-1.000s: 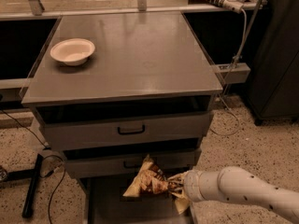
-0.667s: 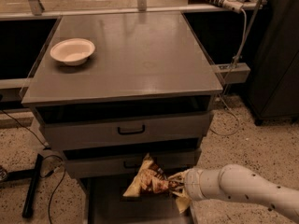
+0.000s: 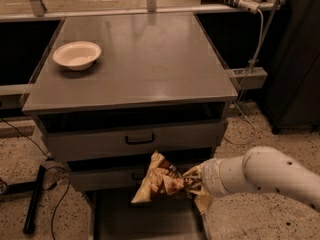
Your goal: Pick brown chip bag from bottom drawer and place on counter
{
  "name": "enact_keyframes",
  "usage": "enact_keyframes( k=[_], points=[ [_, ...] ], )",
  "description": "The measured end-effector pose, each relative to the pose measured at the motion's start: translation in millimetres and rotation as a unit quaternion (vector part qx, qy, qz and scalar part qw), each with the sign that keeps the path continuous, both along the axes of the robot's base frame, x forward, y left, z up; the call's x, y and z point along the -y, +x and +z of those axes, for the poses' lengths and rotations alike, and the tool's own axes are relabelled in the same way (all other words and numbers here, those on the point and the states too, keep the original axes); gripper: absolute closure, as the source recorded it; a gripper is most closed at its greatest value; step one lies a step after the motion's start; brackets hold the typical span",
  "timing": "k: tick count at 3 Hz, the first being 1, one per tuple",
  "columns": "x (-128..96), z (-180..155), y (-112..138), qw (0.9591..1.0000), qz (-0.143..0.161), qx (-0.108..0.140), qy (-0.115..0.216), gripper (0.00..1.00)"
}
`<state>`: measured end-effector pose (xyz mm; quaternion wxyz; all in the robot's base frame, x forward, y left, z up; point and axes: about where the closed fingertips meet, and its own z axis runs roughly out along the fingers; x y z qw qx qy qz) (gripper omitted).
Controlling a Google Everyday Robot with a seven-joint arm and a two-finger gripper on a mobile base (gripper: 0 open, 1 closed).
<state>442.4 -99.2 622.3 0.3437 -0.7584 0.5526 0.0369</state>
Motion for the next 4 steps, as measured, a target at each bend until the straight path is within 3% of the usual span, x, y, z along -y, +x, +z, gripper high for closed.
enact_keyframes(
  k=[1,2,3,4],
  points=[
    [0.9,59.7,0.3,0.9992,0.014,0.027,-0.026,1.0],
    [-14.4,128.0,-10.7,0.9933,0.036,0.091,-0.062,1.0],
    [-14.4,127.8,-10.6,0.9933,0.036,0.091,-0.062,1.0],
    [-18.3,153.4,-6.4,0.992,0.042,0.1,-0.065,1.0]
  ],
)
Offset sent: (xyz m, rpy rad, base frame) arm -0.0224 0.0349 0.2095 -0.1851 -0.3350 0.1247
